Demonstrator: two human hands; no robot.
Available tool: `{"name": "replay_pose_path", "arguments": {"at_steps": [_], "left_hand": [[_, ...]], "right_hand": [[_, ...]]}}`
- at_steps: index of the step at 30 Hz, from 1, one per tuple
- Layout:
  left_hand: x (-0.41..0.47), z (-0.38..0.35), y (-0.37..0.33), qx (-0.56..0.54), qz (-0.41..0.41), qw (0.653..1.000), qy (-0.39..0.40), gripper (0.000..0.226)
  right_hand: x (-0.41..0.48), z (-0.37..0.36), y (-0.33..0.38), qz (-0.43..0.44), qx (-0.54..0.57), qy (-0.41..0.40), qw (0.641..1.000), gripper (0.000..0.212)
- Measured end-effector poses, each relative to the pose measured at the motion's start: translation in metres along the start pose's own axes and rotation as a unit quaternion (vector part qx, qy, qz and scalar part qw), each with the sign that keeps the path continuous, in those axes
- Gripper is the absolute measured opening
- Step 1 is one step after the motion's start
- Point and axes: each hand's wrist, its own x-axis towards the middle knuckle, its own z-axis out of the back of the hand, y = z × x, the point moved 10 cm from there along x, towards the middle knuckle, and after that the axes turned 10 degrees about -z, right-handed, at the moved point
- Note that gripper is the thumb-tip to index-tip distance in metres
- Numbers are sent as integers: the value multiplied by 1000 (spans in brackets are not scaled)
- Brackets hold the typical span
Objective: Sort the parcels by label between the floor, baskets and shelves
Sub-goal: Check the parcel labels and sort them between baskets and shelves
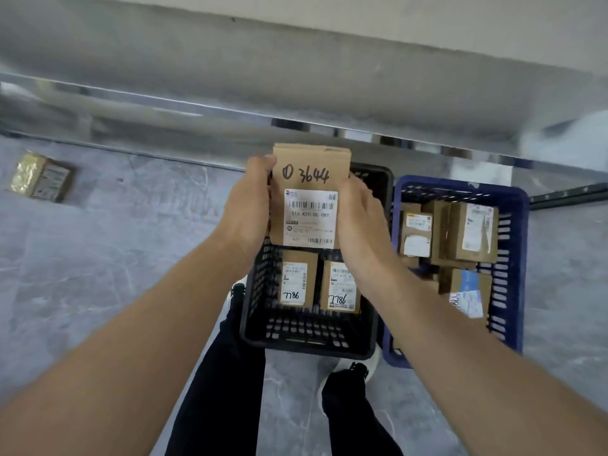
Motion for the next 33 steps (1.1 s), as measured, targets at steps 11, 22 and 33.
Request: {"name": "replay_pose_path", "arguments": {"at_steps": [11,22,33], "left_hand": [[73,0,103,14,72,997,-36,49],[141,-13,189,9,118,993,-17,45],[174,-30,259,-16,146,989,16,53]], "right_hand": [[84,-41,-96,-131,64,1,989,34],[166,-98,-142,-149,48,-22,987,68],[219,-114,-210,-150,46,-61,986,80]]}}
